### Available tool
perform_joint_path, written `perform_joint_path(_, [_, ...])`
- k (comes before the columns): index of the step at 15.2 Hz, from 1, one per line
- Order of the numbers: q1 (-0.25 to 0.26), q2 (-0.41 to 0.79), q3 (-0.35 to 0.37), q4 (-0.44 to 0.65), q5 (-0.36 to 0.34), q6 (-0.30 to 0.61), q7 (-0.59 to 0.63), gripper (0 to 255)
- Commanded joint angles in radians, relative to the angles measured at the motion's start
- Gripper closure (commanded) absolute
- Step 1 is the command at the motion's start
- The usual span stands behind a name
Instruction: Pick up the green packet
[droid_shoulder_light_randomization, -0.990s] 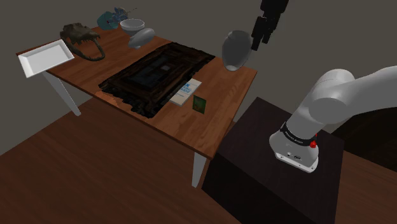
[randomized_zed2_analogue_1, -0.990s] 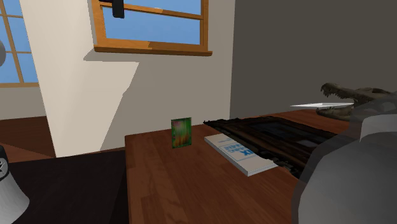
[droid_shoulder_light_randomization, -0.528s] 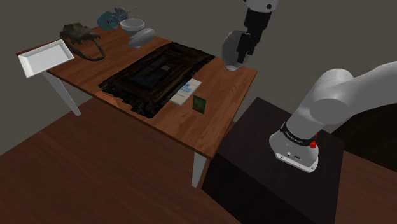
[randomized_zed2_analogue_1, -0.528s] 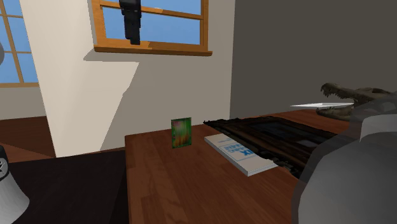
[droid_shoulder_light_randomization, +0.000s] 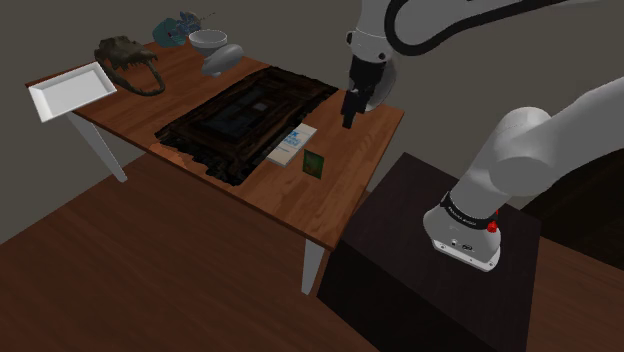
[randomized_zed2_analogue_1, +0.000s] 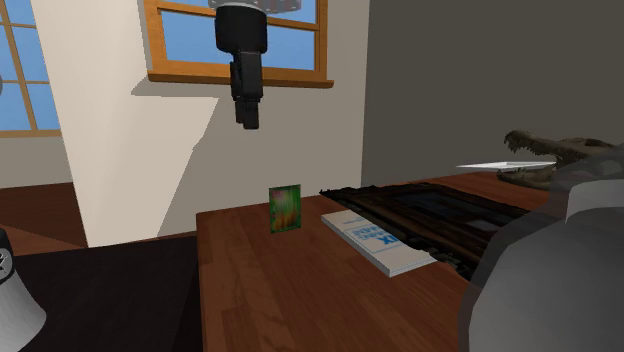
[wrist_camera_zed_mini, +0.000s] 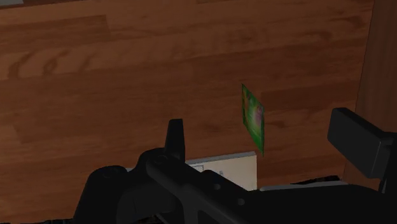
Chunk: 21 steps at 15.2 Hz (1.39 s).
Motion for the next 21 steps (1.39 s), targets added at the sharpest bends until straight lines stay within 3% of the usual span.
perform_joint_path(1, [0.015,0.079,0.018,-0.002,0.011,0.090,-0.004,0])
perform_joint_path(7, [0.049,0.304,0.064,0.022,0.024,0.312,-0.017,0])
perform_joint_path(17, [0.051,0.409,0.073,-0.007,0.021,0.449,-0.019,0])
perform_joint_path(18, [0.051,0.410,0.073,-0.008,0.021,0.449,-0.019,255])
perform_joint_path(21, [0.051,0.410,0.073,-0.008,0.021,0.450,-0.019,255])
